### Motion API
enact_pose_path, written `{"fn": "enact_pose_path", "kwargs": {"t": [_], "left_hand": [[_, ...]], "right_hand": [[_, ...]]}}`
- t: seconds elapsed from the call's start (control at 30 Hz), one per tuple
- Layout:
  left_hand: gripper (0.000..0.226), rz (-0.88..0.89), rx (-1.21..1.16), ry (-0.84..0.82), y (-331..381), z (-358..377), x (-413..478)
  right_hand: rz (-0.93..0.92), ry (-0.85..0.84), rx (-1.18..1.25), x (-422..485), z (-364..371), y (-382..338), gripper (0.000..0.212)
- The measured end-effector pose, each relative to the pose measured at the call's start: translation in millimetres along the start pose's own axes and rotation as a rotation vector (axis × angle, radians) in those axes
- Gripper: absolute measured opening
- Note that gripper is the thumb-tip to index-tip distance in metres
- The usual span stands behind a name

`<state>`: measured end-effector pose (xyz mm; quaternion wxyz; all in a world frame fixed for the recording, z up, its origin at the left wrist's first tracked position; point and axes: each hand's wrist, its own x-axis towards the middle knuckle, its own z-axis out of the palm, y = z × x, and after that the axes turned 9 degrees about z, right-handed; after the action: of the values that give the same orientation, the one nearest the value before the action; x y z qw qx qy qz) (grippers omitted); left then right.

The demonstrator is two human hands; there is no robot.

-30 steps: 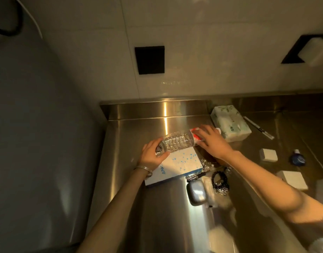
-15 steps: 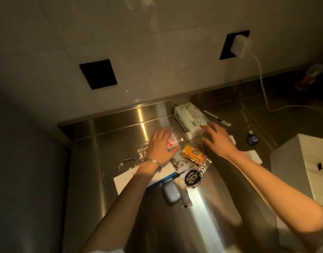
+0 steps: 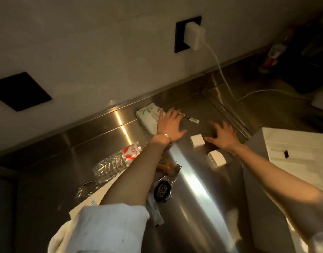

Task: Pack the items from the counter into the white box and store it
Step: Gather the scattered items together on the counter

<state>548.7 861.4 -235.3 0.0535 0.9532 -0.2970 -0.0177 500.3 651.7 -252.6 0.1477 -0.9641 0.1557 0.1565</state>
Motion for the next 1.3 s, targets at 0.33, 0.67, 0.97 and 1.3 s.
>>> {"fn": "enact_pose_path", "kwargs": {"t": [0.33,0.67,0.97,1.3], "left_hand": [[0.056,0.154,0.168,-0.255,8.3,19.2,74.6],[0.047,0.095,-0.012,-0.285,-14.8,21.5,13.7],[0.045,0.109,-0.058,-0.286,-26.8,16.3,-47.4],[0.05,0.04,-0.313,-0.013,-5.5,-21.2,-122.0]], "right_hand": [[-0.067,-0.086,0.051,3.5,18.2,15.4,0.071],[-0.201,0.006,0.139,-22.7,44.7,3.4,0.051],[-0.243,-0.036,0.218,-82.9,80.4,-44.3,0.053],[-0.328,-0.1,0.281,-140.5,47.3,-48.0,0.056]]}}
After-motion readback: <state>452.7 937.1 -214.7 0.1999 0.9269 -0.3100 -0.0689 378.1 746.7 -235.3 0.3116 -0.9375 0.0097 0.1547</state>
